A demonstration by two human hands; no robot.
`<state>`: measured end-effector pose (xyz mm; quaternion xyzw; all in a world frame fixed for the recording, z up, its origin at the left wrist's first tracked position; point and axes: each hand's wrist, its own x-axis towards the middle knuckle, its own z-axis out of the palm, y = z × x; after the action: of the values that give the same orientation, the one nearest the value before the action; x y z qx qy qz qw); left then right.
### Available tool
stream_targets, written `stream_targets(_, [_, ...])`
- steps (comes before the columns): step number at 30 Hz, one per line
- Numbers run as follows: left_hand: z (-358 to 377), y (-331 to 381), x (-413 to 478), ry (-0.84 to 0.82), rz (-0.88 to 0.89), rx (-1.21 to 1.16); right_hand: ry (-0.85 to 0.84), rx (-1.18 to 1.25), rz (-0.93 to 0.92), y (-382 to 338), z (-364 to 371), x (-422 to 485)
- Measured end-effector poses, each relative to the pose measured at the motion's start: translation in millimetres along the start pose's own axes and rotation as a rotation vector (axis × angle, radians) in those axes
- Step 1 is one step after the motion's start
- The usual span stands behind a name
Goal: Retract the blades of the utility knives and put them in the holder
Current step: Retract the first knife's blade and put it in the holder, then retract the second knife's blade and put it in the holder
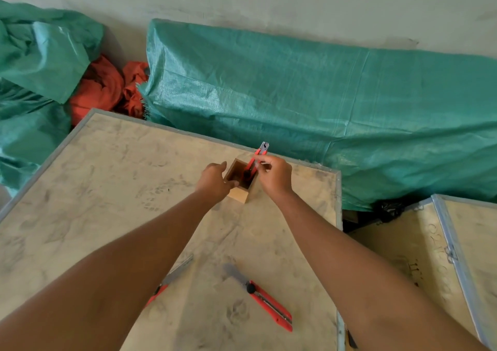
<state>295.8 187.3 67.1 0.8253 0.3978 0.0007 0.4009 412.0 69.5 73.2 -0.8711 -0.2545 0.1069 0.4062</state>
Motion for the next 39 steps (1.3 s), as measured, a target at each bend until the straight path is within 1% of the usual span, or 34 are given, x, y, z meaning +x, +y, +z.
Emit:
stream_targets(6, [5.3, -2.9, 6.9, -0.034, 0.018, -0.022, -0.088, -0.092, 0.007, 7.0, 9.3, -5.5])
stream_targets(10, [7.5, -3.7, 5.6, -0.027, 0.007, -0.044, -0.109, -0.090, 0.025, 4.5, 8.3, -10.7])
stream_targets(16, [2.2, -5.3, -9.9, 0.011, 0.023, -0.074, -0.103, -0.055, 0.008, -3.9, -3.3, -30.6])
stream_targets(19, [-7.3, -12.1, -26.8, 0.049, 0.015, -0.111, -0.085, -0.037, -0.013, -11.7, -6.9, -48.3])
stream_targets(22, [-21.6, -25.3, -51.4, 0.088, 0.044, -0.128, -0.108, -0.019, -0.022, -22.3, -4.3, -70.9])
stream_targets(27, [-46.3, -68.4, -104.8, 0.138, 0.002, -0.181, -0.237, 0.066, 0.018, -36.4, 16.6, -119.2])
stream_targets(31, [-60.2, -115.2, -151.6, 0.141, -0.058, -0.153, -0.344, 0.095, 0.060, -46.2, 45.0, -168.2])
stream_targets(35, [-65.7, -169.0, -194.9, 0.096, -0.137, -0.101, -0.448, 0.080, 0.101, -53.1, 79.7, -219.7])
stream_targets(39, [-62.5, -217.6, -232.6, -0.012, -0.186, 0.033, -0.518, 0.036, 0.204, -56.6, 119.7, -265.8])
